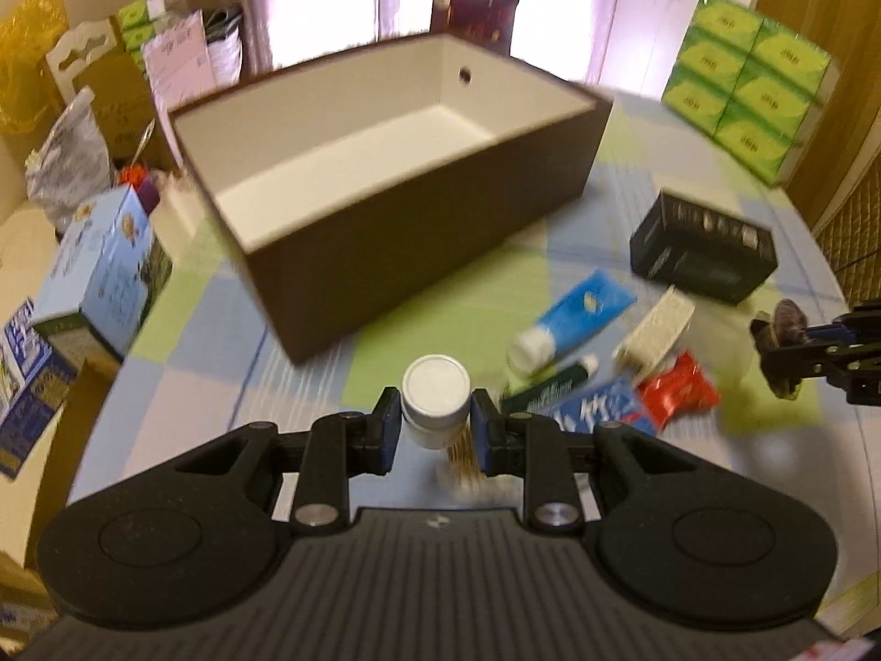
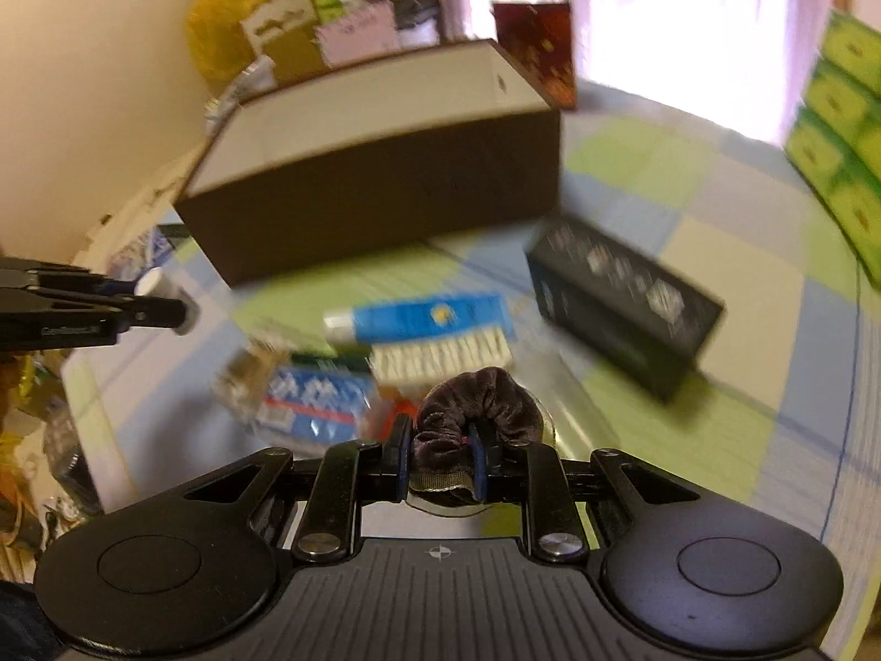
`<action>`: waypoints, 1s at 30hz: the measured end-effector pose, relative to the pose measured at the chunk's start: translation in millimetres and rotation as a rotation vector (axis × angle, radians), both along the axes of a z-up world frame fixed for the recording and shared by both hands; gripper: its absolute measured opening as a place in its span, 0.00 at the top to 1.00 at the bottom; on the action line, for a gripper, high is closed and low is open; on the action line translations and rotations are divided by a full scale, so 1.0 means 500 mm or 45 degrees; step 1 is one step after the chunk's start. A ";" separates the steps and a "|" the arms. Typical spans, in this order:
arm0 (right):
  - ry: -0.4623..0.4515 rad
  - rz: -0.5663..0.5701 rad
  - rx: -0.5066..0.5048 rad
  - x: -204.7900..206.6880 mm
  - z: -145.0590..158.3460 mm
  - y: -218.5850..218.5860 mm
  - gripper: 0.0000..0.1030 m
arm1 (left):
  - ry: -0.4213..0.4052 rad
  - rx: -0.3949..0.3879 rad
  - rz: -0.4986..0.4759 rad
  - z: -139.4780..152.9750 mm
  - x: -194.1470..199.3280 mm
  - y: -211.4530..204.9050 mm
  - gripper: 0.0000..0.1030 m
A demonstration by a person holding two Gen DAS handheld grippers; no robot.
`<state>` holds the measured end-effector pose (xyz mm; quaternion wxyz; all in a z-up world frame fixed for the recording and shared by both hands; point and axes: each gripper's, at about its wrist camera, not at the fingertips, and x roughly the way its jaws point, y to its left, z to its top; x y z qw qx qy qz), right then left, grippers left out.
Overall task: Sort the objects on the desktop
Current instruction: 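Carry the pill bottle and scrunchie with both tools over the open box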
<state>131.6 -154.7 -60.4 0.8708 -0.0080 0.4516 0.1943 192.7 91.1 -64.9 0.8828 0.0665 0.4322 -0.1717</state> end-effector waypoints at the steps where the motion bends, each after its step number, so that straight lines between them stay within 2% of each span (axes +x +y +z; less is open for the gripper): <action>1: -0.021 0.021 -0.001 0.009 0.011 0.007 0.83 | -0.014 -0.004 -0.005 0.010 0.004 -0.002 0.78; 8: -0.137 0.163 0.045 0.079 0.077 0.055 0.83 | -0.078 -0.036 -0.033 0.064 0.049 -0.012 0.78; 17: -0.262 0.295 0.083 0.185 0.124 0.130 0.83 | -0.150 -0.059 -0.027 0.113 0.136 -0.004 0.78; 25: -0.333 0.405 0.041 0.312 0.134 0.207 0.83 | -0.122 -0.050 -0.013 0.105 0.252 -0.003 0.78; 30: -0.314 0.476 -0.017 0.374 0.104 0.244 0.82 | -0.057 -0.074 -0.005 0.081 0.322 -0.009 0.78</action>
